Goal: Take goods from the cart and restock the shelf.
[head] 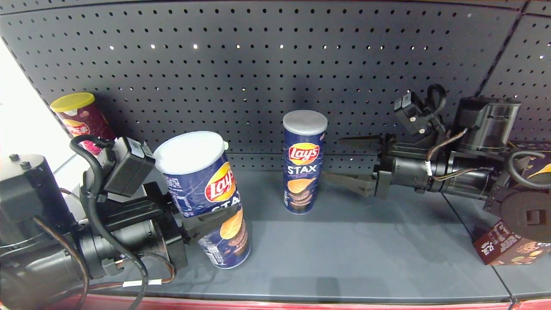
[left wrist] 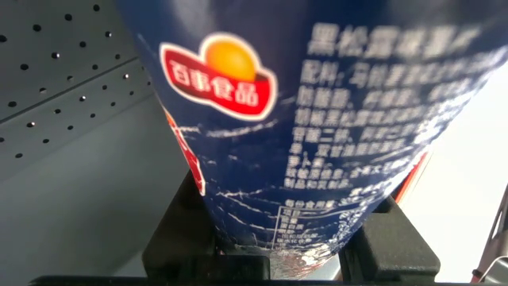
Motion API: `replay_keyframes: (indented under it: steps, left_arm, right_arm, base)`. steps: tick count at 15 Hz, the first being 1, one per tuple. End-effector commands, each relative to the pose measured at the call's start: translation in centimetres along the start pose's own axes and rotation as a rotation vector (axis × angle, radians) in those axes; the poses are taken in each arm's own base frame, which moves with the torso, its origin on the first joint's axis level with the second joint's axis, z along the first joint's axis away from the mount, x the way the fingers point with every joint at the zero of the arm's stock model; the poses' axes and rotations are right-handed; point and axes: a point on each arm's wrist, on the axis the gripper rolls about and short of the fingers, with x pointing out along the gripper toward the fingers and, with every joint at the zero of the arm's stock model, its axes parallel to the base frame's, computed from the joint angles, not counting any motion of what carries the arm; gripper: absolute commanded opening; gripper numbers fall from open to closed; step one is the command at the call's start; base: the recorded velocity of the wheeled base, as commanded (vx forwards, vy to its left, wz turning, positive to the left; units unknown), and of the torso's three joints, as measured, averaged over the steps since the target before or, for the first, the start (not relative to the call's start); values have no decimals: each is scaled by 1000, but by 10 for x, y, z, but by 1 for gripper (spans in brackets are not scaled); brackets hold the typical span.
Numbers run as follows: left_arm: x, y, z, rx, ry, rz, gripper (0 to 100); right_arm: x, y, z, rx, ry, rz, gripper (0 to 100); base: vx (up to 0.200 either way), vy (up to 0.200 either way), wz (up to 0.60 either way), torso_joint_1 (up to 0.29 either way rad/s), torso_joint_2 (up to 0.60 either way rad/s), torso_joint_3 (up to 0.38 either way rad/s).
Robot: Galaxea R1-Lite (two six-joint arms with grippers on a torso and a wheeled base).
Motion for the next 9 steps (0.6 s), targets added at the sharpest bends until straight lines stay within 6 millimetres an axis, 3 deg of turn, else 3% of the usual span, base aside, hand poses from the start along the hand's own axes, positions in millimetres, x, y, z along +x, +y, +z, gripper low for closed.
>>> replay_keyframes:
  steps: [1,9]
  left_arm:
    - [0,0,0,0,0,-2,0]
    - [0,0,0,1,-1,-2,0]
  right_arm:
    - [10,-3,-9,13,18,13,100]
    - [33,-9,-40,19,74,60,100]
  base:
    - [0,0,0,0,0,0]
    - [0,0,0,0,0,0]
